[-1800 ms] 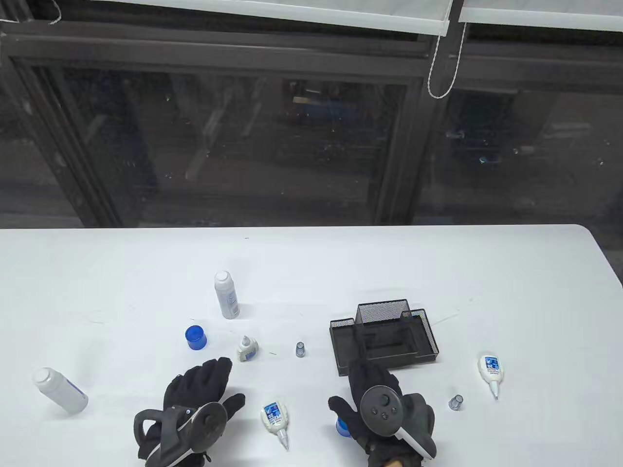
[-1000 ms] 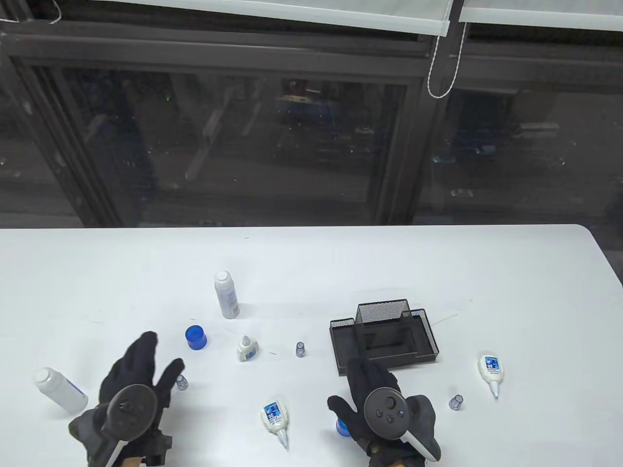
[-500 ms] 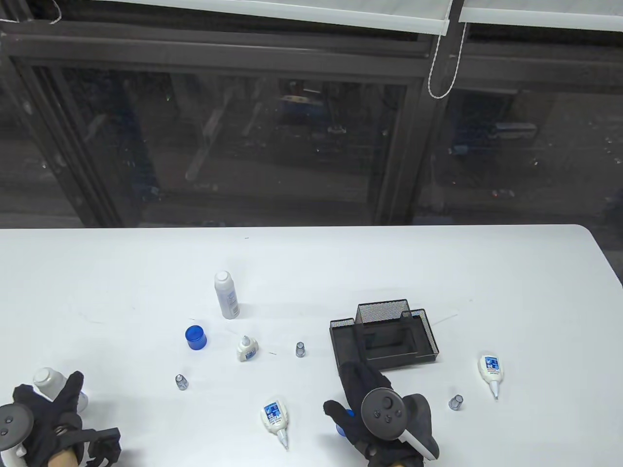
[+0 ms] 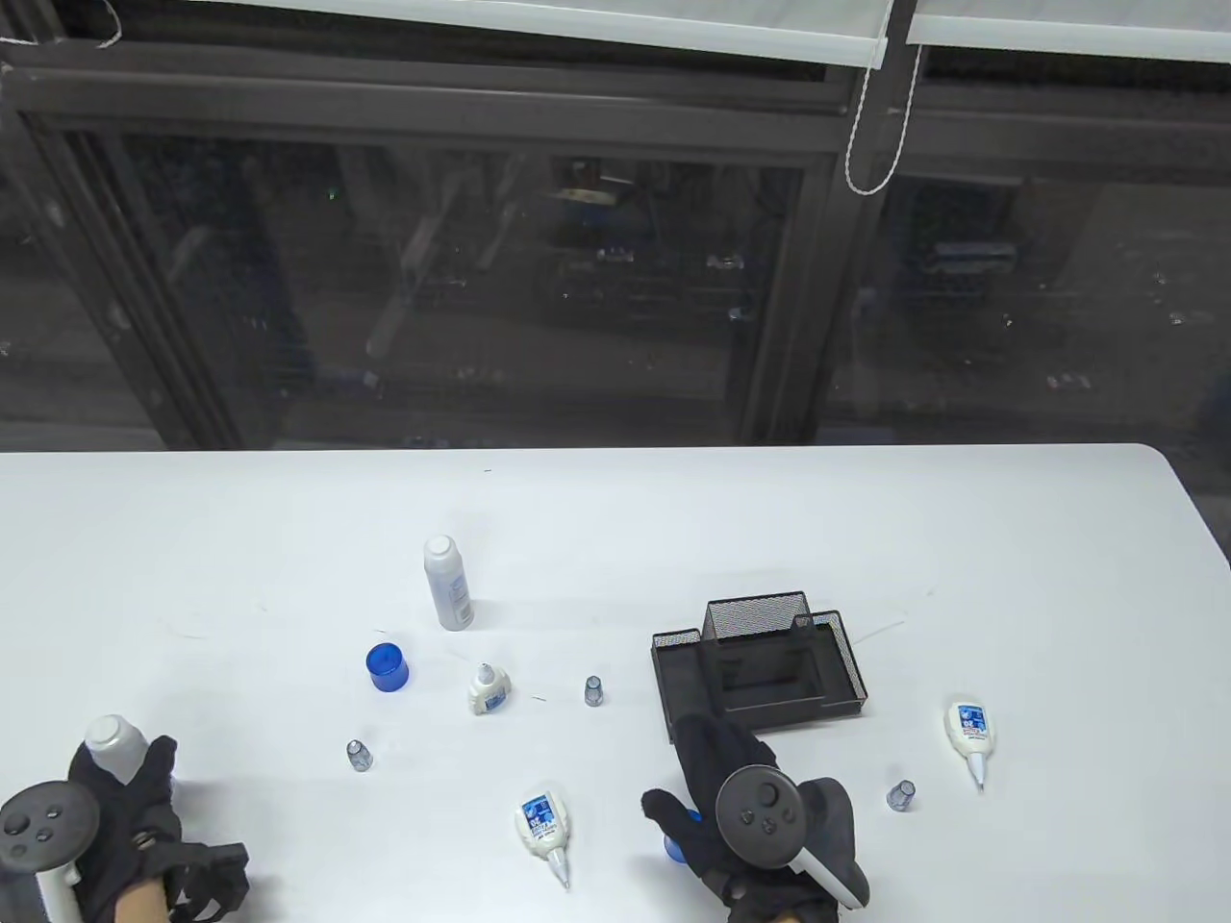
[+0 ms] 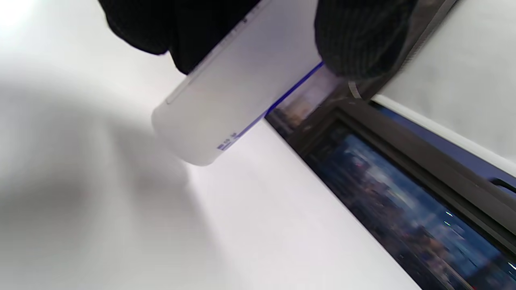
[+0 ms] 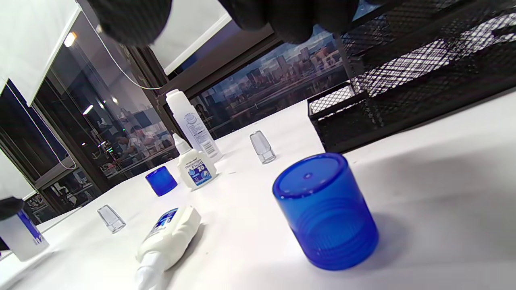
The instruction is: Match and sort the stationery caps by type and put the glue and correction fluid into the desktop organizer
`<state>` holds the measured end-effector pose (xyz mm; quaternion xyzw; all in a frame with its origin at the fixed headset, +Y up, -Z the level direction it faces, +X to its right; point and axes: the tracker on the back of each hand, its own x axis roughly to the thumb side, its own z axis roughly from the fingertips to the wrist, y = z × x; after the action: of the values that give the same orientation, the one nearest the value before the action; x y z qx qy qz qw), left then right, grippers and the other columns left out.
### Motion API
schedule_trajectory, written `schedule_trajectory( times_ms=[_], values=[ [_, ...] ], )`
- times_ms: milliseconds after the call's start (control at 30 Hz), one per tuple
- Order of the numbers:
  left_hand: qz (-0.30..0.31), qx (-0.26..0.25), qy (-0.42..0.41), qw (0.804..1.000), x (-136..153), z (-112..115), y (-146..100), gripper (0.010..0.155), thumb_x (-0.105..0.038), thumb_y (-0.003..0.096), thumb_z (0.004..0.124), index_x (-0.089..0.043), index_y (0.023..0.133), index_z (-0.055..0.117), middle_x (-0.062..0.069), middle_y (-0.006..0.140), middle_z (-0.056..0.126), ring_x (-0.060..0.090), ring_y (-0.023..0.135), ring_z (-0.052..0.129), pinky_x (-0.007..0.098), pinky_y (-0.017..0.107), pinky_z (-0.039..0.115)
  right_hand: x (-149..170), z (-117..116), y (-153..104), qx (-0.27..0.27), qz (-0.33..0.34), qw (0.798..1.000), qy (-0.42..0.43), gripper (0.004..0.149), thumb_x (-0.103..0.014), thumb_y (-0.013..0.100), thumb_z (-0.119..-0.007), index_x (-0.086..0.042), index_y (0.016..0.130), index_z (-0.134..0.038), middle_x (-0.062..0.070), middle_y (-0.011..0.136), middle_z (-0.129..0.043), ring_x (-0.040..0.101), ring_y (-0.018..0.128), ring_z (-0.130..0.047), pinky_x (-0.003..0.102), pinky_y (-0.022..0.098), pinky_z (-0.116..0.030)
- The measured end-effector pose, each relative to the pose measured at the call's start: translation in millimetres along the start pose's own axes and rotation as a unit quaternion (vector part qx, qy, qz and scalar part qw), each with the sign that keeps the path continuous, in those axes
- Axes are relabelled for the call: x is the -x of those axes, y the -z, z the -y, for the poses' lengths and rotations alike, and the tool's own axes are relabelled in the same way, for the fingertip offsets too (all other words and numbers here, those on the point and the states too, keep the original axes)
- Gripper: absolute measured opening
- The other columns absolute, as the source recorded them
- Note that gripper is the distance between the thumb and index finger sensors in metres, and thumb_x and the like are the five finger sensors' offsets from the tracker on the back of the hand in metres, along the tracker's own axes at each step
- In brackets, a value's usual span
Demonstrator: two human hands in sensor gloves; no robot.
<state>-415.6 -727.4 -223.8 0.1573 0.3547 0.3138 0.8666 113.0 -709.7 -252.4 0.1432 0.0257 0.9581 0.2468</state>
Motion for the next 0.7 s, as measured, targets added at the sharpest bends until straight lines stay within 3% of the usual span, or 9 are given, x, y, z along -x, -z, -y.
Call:
schedule_trajectory(
  times_ms=[100,167,300,433,633,700],
  values=[
    [0.101,-0.024,0.010,0.994,-46,-11,-19,0.072,-0.056,0.0529,0.077,-0.020,0.111,0.056,0.010,0.111,0.074,0.036,0.098,0.084,0.055,0.070,0.070,1,2,0,0.007,-0.001,1.000,0.009,0.081,-0.053,0.051,-0.068,-0.013,0.114,-0.037,0.019,0.116,-0.045,0.045,0.105,-0.045,0.063,0.076,-0.038],
    [0.169,-0.014,0.009,0.986,-80,-10,-34,0.072,-0.056,0.0527,0.078,-0.019,0.111,0.058,0.010,0.110,0.076,0.035,0.096,0.086,0.055,0.069,0.071,3,3,1,0.000,0.001,1.000,0.013,0.080,-0.052,0.051,-0.069,-0.014,0.113,-0.038,0.018,0.114,-0.050,0.044,0.103,-0.052,0.062,0.075,-0.045],
    [0.272,0.060,-0.034,0.960,-145,6,-68,0.072,-0.055,0.0517,0.080,-0.019,0.110,0.061,0.010,0.108,0.078,0.035,0.095,0.088,0.054,0.068,0.073,2,2,1,-0.011,0.008,1.000,0.008,0.078,-0.050,0.050,-0.073,-0.014,0.112,-0.042,0.018,0.111,-0.056,0.042,0.100,-0.060,0.060,0.074,-0.051],
    [0.353,0.173,-0.085,0.916,-197,38,-110,0.072,-0.056,0.0510,0.081,-0.019,0.110,0.061,0.010,0.108,0.079,0.034,0.094,0.089,0.054,0.068,0.073,-2,0,2,-0.046,0.024,0.999,-0.017,0.078,-0.048,0.049,-0.078,-0.015,0.111,-0.044,0.016,0.110,-0.059,0.041,0.099,-0.062,0.059,0.074,-0.052],
    [0.405,0.289,-0.096,0.862,-209,100,-160,0.072,-0.054,0.0470,0.086,-0.023,0.107,0.064,0.007,0.107,0.082,0.031,0.094,0.091,0.053,0.067,0.076,-1,-13,7,-0.130,0.003,0.987,-0.089,0.079,-0.044,0.048,-0.082,-0.016,0.112,-0.046,0.017,0.112,-0.058,0.042,0.100,-0.062,0.060,0.074,-0.052],
    [0.385,0.322,-0.074,0.862,-203,119,-166,0.072,-0.054,0.0449,0.088,-0.024,0.106,0.066,0.006,0.105,0.084,0.030,0.092,0.093,0.051,0.066,0.078,4,-23,12,-0.157,-0.006,0.982,-0.101,0.081,-0.043,0.048,-0.083,-0.016,0.113,-0.044,0.017,0.113,-0.055,0.043,0.101,-0.060,0.060,0.074,-0.052]
  ],
)
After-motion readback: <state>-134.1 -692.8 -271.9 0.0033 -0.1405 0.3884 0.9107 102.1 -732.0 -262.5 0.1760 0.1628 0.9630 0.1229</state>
